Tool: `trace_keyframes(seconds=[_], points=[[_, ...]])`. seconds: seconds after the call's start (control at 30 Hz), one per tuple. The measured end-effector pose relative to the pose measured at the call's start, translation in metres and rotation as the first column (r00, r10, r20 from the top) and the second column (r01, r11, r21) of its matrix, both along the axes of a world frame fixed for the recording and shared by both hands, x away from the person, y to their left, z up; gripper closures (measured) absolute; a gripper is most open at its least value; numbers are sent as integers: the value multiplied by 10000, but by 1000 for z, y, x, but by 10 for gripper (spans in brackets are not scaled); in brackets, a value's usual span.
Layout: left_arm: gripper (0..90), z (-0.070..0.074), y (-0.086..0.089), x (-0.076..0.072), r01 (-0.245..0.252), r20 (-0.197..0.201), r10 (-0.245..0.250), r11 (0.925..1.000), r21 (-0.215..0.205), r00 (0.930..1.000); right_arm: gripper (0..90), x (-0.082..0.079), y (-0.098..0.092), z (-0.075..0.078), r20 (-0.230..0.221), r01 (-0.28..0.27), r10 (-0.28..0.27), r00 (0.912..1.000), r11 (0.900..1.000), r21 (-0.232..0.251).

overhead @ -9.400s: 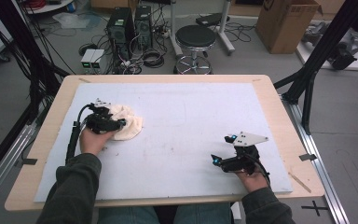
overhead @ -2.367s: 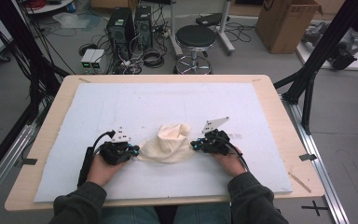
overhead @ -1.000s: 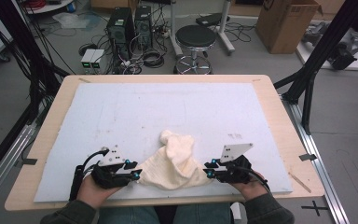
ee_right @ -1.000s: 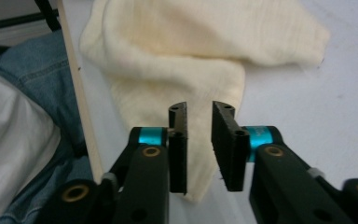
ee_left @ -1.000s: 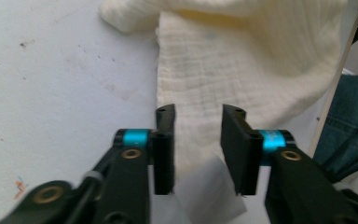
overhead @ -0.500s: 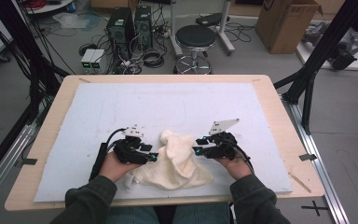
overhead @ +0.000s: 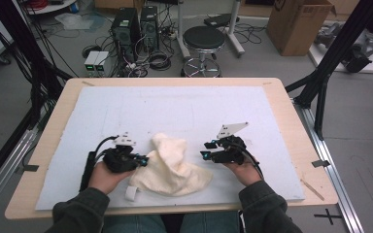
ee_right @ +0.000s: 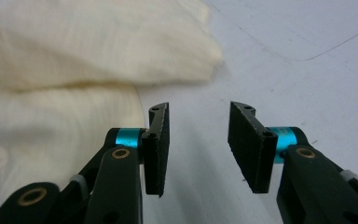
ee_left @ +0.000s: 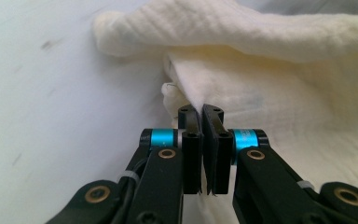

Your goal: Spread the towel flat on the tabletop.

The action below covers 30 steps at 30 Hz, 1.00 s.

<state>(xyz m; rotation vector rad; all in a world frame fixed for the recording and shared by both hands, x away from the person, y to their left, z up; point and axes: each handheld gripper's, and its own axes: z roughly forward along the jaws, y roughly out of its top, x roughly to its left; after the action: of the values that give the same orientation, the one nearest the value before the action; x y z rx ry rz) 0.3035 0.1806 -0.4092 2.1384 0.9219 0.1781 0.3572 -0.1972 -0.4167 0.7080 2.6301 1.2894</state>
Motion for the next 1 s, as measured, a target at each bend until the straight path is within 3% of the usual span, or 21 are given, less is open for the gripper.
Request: trace_keyframes(seconds=[0.17,0.3,0.4,0.57,0.7,0.8,0.83,0.93,1.0], points=[[836,-9,28,-12,-399,-505,395,9992,-63,9979,583,2,15,0,-57,-230,230,9997,9997,-50],[652,-12,34,-10,-557,-437,514,9930,-1038,9977,583,5,36,2,-200,-703,704,9973,9975,99],[576,-12,31,-1,-676,-471,619,9889,-1320,9970,589,5,53,-2,-356,-1220,1215,9920,9925,-107],[605,-22,16,13,-605,-756,539,9943,-879,9957,641,3,71,-14,-906,-2000,1938,9768,9777,-645],[694,-24,16,15,-358,-799,292,9959,-828,9964,672,1,80,-21,-1128,-2290,2187,9692,9694,-887],[802,-24,16,14,-259,-716,196,9958,-883,9972,833,3,81,-20,-990,-2235,2138,9719,9694,-1011],[820,-24,15,14,-284,-654,226,9957,-879,9976,864,4,80,-21,-1262,-2454,2336,9641,9655,-871],[841,-23,16,13,-360,-486,319,9957,-853,9983,878,1,78,-17,-1181,-2318,2177,9688,9650,-1225],[844,-21,17,12,-422,-422,386,9952,-881,9984,878,-2,69,-13,-1066,-2001,1846,9770,9667,-1596]])
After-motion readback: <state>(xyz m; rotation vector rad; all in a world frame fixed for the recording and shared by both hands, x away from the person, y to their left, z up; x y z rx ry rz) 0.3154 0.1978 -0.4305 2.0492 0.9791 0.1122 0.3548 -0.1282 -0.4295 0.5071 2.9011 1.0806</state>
